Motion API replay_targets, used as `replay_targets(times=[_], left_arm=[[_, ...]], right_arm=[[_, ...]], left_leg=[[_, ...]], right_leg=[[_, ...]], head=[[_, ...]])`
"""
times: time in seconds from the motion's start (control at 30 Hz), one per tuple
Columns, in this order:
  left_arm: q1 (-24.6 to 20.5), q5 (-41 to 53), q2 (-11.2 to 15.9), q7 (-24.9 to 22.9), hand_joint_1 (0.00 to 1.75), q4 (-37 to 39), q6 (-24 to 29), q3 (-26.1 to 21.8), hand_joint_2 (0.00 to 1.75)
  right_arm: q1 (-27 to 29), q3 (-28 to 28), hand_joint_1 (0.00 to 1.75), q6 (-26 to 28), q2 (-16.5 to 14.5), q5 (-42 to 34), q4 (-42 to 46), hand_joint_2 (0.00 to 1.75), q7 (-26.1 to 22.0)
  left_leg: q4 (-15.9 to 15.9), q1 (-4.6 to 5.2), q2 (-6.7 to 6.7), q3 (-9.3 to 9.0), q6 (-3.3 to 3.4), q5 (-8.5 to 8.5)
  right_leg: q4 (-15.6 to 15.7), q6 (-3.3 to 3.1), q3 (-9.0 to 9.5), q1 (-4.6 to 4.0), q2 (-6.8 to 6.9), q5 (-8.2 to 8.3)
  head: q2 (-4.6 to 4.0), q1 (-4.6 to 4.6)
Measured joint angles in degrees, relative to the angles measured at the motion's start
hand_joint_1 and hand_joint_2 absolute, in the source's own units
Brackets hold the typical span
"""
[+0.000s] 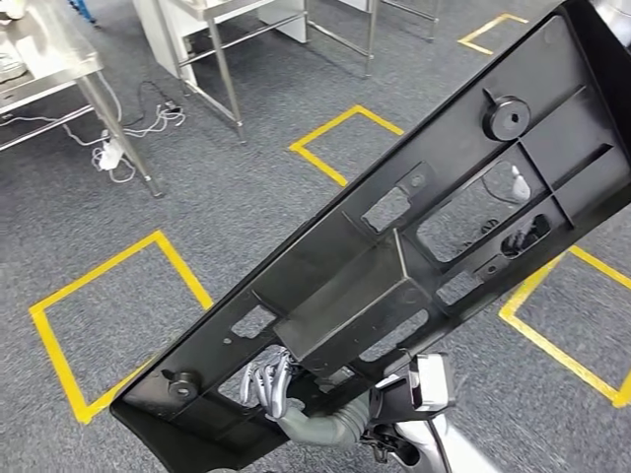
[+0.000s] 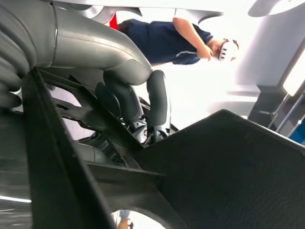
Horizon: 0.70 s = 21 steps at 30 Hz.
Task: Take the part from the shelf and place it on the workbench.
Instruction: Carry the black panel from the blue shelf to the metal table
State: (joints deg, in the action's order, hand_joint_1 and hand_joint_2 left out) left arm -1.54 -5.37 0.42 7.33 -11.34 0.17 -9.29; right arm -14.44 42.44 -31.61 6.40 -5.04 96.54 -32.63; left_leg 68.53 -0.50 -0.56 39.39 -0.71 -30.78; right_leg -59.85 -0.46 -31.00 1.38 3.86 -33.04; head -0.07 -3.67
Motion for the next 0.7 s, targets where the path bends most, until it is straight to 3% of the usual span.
replay_targets(times=[0.07, 0.1, 0.13, 0.2, 0.27, 0.3, 0.33, 0.4, 0.43, 0.47, 0.5, 0.57, 0.63, 0.7], left_arm=[[-0.1, 0.0, 0.0, -0.1, 0.00, 0.0, 0.0, 0.0, 1.75], [-0.2, -0.1, 0.0, -0.1, 0.00, 0.0, 0.0, -0.1, 1.75], [-0.2, -0.1, 0.0, -0.1, 0.00, 0.0, -0.1, -0.1, 1.75], [0.0, -0.3, 0.0, 0.2, 0.00, 0.0, -0.2, -0.3, 1.75], [0.1, -0.6, 0.1, 0.6, 0.00, 0.0, -0.2, -0.7, 1.75], [0.1, -0.8, 0.1, 0.7, 0.00, 0.0, -0.2, -0.8, 1.75], [0.0, -1.0, 0.1, 0.8, 0.00, 0.0, -0.3, -0.9, 1.75], [-0.2, -1.1, 0.1, 1.0, 0.00, 0.0, -0.5, -1.2, 1.75], [-0.2, -1.1, 0.1, 1.1, 0.00, 0.0, -0.6, -1.3, 1.75], [-0.2, -1.1, 0.1, 1.2, 0.00, 0.0, -0.7, -1.4, 1.75], [-0.1, -1.1, 0.1, 1.2, 0.00, 0.0, -0.7, -1.5, 1.75], [-0.1, -1.1, 0.1, 1.4, 0.00, 0.0, -0.8, -1.6, 1.75], [-0.2, -1.0, 0.1, 1.5, 0.00, 0.0, -0.8, -1.7, 1.75], [-0.1, -0.9, 0.1, 1.4, 0.00, 0.0, -0.7, -1.8, 1.75]], right_arm=[[-0.3, -0.1, 1.75, -0.2, 0.0, 0.0, 0.0, 1.75, 0.0], [-0.5, -0.1, 1.75, -0.2, 0.0, 0.0, 0.0, 1.75, 0.1], [-0.7, -0.2, 1.75, -0.2, 0.0, 0.1, 0.0, 1.75, 0.4], [-1.1, -0.2, 1.75, 0.2, 0.0, 0.4, 0.2, 1.75, 1.0], [-1.6, -0.3, 1.75, 0.5, 0.0, 0.6, 0.5, 1.75, 1.3], [-1.8, -0.3, 1.75, 0.6, 0.2, 0.7, 0.7, 1.75, 1.5], [-1.8, -0.4, 1.75, 0.6, 0.4, 0.9, 0.8, 1.75, 1.7], [-1.8, -0.5, 1.75, 0.5, 0.9, 1.1, 0.9, 1.75, 2.1], [-1.8, -0.5, 1.75, 0.5, 1.1, 1.2, 0.9, 1.75, 2.1], [-1.8, -0.5, 1.75, 0.5, 1.2, 1.2, 0.9, 1.75, 2.1], [-1.9, -0.5, 1.75, 0.5, 1.2, 1.2, 0.9, 1.75, 2.1], [-2.1, -0.4, 1.75, 0.3, 1.2, 1.2, 0.9, 1.75, 2.0], [-2.2, -0.3, 1.75, 0.0, 1.3, 1.2, 0.9, 1.75, 2.0], [-2.7, -0.2, 1.75, -0.5, 1.4, 1.2, 0.9, 1.75, 2.0]], left_leg=[[-6.3, 0.68, -2.26, -3.12, 0.69, 2.40], [-7.7, 1.03, -3.04, -3.73, 1.04, 2.49], [-7.9, 1.35, -3.16, -3.78, 1.36, 2.13], [-8.4, 1.31, -2.14, -4.00, 1.94, 2.06], [-9.0, 0.90, -1.07, -4.61, 2.51, 2.17], [-9.2, 0.68, -0.52, -4.86, 2.76, 2.20], [-9.3, 0.63, 0.12, -4.96, 2.95, 2.13], [-9.3, 0.61, 1.66, -5.15, 3.15, 1.97], [-9.2, 0.60, 2.50, -5.32, 3.17, 1.86], [-9.2, 0.55, 3.33, -5.57, 3.09, 1.72], [-9.2, 0.49, 4.15, -5.86, 2.95, 1.53], [-8.9, 0.42, 5.69, -6.06, 2.44, 1.12], [-8.7, 0.30, 7.03, -5.69, 1.92, 0.99], [-8.8, 0.12, 8.14, -5.42, 1.50, 1.02]], right_leg=[[0.1, 0.37, 0.65, -0.19, 1.22, -0.53], [0.2, 0.62, 0.82, -0.29, 1.75, -0.72], [0.3, 0.90, 0.97, -0.35, 2.32, -0.84], [0.5, 1.52, 1.53, -0.31, 2.83, -1.24], [-1.5, 1.93, 1.02, -0.23, 0.32, -2.75], [-4.2, 2.01, -0.32, -0.17, -1.48, -4.17], [-8.0, 2.03, -2.39, -0.20, -2.79, -5.74], [-14.6, 2.12, -6.54, -0.21, -3.51, -7.36], [-15.4, 2.15, -7.51, -0.21, -3.60, -6.51], [-13.8, 2.17, -7.36, -0.18, -3.74, -4.52], [-10.4, 2.19, -6.29, -0.11, -4.26, -1.82], [-3.5, 2.14, -3.84, 0.21, -7.07, 1.82], [-0.9, 1.85, -2.89, 0.32, -8.89, 2.27], [-0.6, 1.30, -2.62, 0.31, -7.78, 2.15]], head=[[0.00, -0.01], [0.00, 0.01], [0.00, 0.01], [0.00, 0.03], [0.00, 0.07], [0.00, 0.11], [0.00, 0.15], [0.00, 0.18], [0.00, 0.17], [0.00, 0.17], [0.00, 0.17], [0.00, 0.15], [0.00, 0.11], [0.00, 0.12]])
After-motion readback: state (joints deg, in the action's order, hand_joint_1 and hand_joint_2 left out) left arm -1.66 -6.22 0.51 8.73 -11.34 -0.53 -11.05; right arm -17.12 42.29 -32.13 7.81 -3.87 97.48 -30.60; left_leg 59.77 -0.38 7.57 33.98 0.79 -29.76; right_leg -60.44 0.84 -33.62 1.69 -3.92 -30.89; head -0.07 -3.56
